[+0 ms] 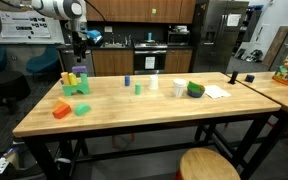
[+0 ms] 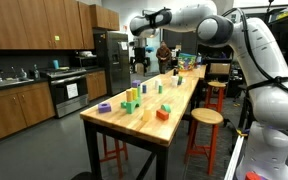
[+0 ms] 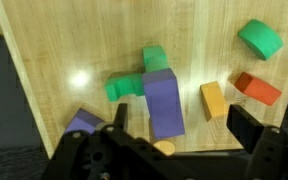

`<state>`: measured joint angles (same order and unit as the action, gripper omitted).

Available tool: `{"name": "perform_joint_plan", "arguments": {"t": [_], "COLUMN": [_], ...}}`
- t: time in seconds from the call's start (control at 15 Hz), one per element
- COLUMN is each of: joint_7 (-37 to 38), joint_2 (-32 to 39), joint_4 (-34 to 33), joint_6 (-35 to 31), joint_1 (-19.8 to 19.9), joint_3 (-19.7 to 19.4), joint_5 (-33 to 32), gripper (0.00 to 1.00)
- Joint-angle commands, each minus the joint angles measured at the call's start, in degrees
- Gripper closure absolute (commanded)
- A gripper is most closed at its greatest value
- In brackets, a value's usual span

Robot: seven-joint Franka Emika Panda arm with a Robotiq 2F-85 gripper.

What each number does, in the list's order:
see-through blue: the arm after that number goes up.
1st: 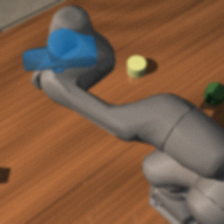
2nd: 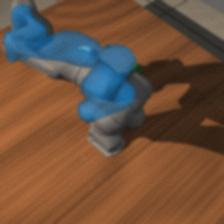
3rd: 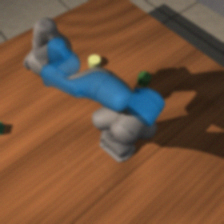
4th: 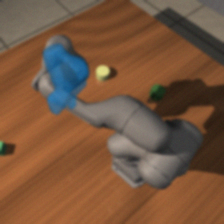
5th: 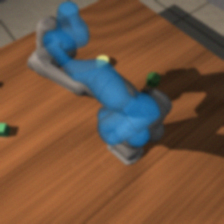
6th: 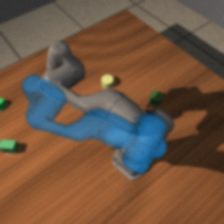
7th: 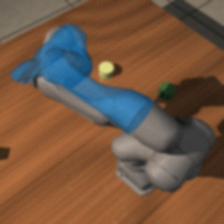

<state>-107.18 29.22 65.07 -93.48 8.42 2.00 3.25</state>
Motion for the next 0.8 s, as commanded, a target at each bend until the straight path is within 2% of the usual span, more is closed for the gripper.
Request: {"name": "perform_joint_plan", "arguments": {"t": [0.0, 0.13, 0.27, 0.4, 0.73], "joint_7": [-4.7, -11.0, -12.8, -5.2, 2.1], "joint_2": [-5.2, -7.0, -8.9, -9.5, -8.7], "joint_4": [3.0, 4.6, 6.7, 7.2, 6.1], "joint_6": [0.1, 0.2, -2.7, -4.0, -3.2], "joint_1": [-0.2, 0.2, 1.3, 2.8, 7.6], "joint_3": [-1.3, -1.7, -1.8, -2.4, -4.9], "joint_5": [-5.8, -10.0, -10.6, -5.7, 1.3], "gripper": [0.00, 0.00, 0.00, 0.00, 0.00]}}
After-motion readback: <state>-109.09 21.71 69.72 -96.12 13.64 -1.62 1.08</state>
